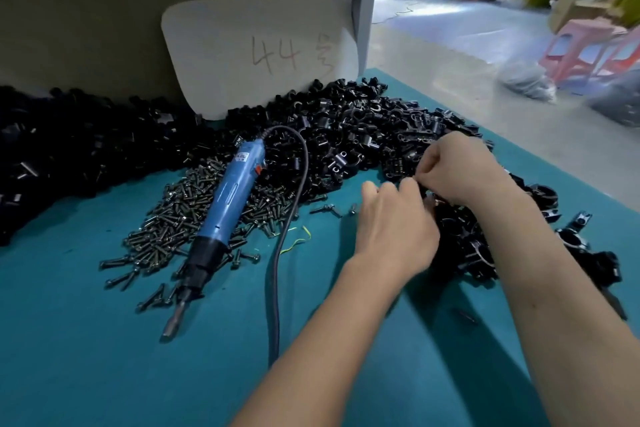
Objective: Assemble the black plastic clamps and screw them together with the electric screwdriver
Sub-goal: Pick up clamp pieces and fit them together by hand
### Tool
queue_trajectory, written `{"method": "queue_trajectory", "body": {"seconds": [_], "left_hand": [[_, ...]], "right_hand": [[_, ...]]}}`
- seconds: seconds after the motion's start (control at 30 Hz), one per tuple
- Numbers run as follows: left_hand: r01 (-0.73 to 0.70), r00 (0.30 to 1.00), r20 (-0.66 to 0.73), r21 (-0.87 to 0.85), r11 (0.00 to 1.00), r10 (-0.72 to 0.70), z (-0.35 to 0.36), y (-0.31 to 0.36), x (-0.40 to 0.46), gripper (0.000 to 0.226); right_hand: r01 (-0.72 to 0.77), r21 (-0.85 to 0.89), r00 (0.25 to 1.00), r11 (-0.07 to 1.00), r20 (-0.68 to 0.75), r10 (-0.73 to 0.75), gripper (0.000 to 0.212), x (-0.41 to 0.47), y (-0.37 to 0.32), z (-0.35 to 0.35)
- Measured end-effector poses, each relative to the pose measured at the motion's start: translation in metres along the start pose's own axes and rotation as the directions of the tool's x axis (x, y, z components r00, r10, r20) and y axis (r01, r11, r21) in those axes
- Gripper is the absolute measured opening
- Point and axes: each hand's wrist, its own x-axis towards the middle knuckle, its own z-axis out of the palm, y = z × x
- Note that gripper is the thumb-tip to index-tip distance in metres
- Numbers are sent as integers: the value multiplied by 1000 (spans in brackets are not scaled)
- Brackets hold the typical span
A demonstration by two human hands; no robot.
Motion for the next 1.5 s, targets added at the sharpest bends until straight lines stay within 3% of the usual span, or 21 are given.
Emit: {"method": "queue_trajectory", "body": {"seconds": [0.1, 0.2, 0.27, 0.33, 0.47, 0.57, 0.7, 0.77, 0.93, 1.0, 1.1, 1.23, 1.3, 1.37, 1.5], "left_hand": [[79, 989, -113, -177, 981, -100, -4, -4, 3, 19], [122, 976, -146, -258, 958, -163, -6, -14, 3, 25], [124, 977, -131, -292, 948, -168, -6, -16, 2, 19], [136, 973, -132, -336, 932, -190, -6, -16, 2, 15], [176, 955, -158, -372, 911, -249, -7, -20, 4, 9], [160, 955, -174, -383, 910, -242, -10, -23, 4, 10], [67, 941, -284, -383, 921, -187, -26, -30, 2, 12], [0, 915, -372, -383, 924, -154, -41, -38, 0, 11], [-148, 777, -624, -309, 940, -82, -89, -73, -27, 11], [-138, 710, -699, -254, 957, -83, -107, -93, -43, 9], [-13, 606, -777, -219, 976, -167, -132, -131, -66, 9], [343, 503, -803, -154, 927, -319, -161, -186, -94, 13], [578, 466, -801, -46, 814, -376, -176, -215, -110, 20], [768, 379, -801, -7, 640, -463, -189, -239, -124, 29], [914, 200, -729, -102, 393, -654, -207, -275, -145, 52]], "right_hand": [[-2, 5, 992, 1000, -130, 3, 23, 8, -8, 3], [45, -43, 998, 998, -45, -47, 24, 19, -22, 13], [51, -125, 998, 991, 28, -48, 37, 25, -27, 24], [34, -127, 999, 991, 29, -30, 39, 29, -31, 31], [32, -88, 998, 996, 54, -27, 23, 38, -37, 30], [56, -45, 998, 997, 1, -56, 25, 41, -35, 29], [134, 42, 969, 990, -216, -122, 32, 33, -41, 27], [245, 142, 934, 959, -301, -194, 23, 22, -57, 26], [412, 507, 911, 757, -201, -361, 12, -12, -118, 38], [443, 556, 888, 704, -161, -431, 13, -25, -143, 51], [452, 586, 858, 672, -81, -507, 19, -42, -180, 77], [414, 657, 807, 629, 54, -588, 31, -66, -224, 108], [439, 652, 757, 618, 101, -645, 31, -78, -242, 118], [464, 643, 717, 609, 131, -685, 31, -86, -251, 123], [467, 652, 694, 597, 149, -705, 31, -93, -257, 126]]}}
